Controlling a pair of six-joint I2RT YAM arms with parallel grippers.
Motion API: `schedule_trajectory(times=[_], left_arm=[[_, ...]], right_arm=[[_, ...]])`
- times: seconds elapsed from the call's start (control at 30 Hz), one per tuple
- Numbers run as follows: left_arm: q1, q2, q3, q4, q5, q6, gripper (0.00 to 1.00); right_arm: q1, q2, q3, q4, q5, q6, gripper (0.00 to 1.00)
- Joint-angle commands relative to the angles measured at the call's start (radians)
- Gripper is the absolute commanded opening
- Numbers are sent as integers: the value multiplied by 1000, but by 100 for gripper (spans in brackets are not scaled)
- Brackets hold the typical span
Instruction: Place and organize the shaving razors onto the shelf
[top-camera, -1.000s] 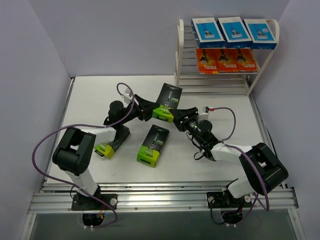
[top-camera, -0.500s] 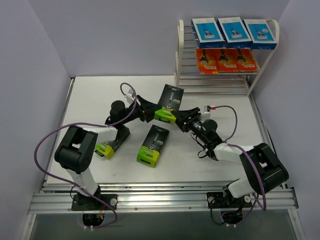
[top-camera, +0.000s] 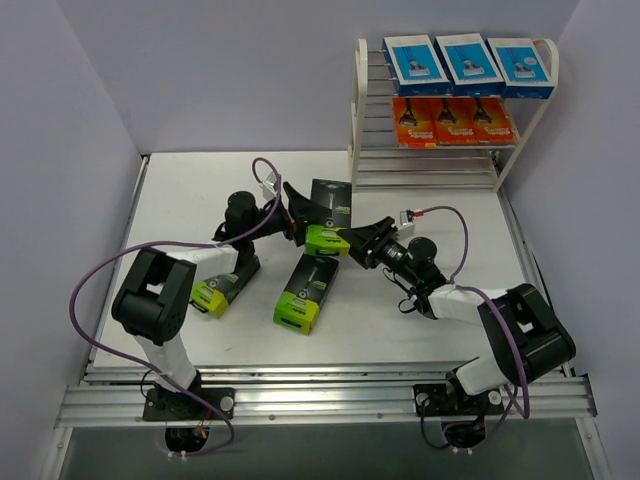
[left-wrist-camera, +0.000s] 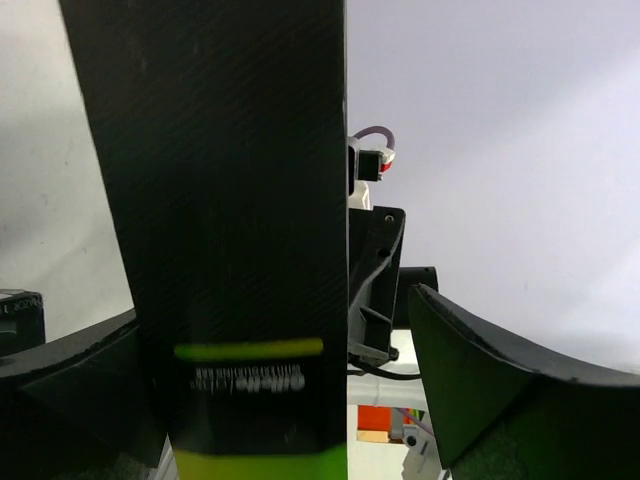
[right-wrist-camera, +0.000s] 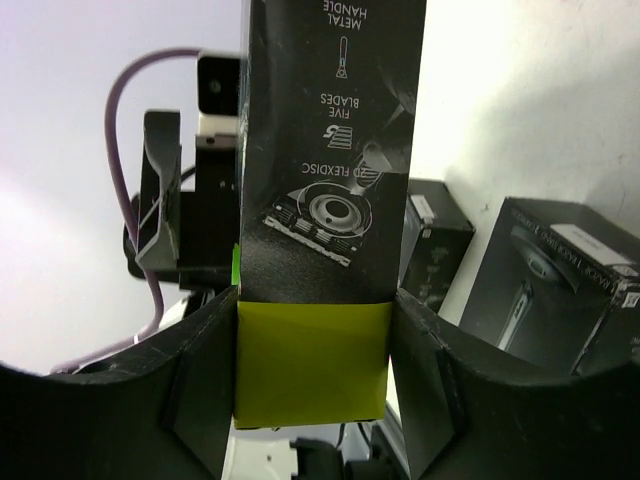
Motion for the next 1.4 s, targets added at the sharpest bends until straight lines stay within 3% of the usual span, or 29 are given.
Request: schedule_trajectory(times=[0.0, 0.33, 0.43, 0.53, 0.83, 0.87, 0.9, 1.0, 1.1, 1.23, 1.37], left_arm=[[-5, -23, 55, -52, 11, 89, 94], [-5, -5, 72, -72, 28, 103, 94], [-4, 5, 74, -66, 33, 97, 100], [-4, 15, 74, -35, 42, 86, 77], [-5, 40, 74, 15, 59, 55, 28], [-5, 43, 74, 23, 59, 49, 23], [-5, 43, 74, 28, 62, 46, 16], [-1, 45, 62, 52, 54, 28, 12], [13, 45, 49, 78, 43, 8, 11], [79, 51, 22, 140, 28, -27, 8], [110, 31, 17, 91, 0, 9, 2]], right_arm=[[-22, -13, 23, 289, -157, -4, 0], [-123, -12, -7, 370, -372, 44, 0], [-156, -12, -17, 401, -417, 65, 0], [-169, -13, -20, 401, -450, 59, 0], [-177, -13, -4, 442, -518, 65, 1], [-183, -19, -4, 442, -522, 65, 10], [-186, -22, -6, 438, -521, 65, 25], [-207, -56, -24, 389, -489, 64, 47], [-203, -128, -73, 239, -352, 59, 58], [-180, -280, -112, 59, -210, 36, 64], [-108, -386, -84, -160, -67, -13, 73]])
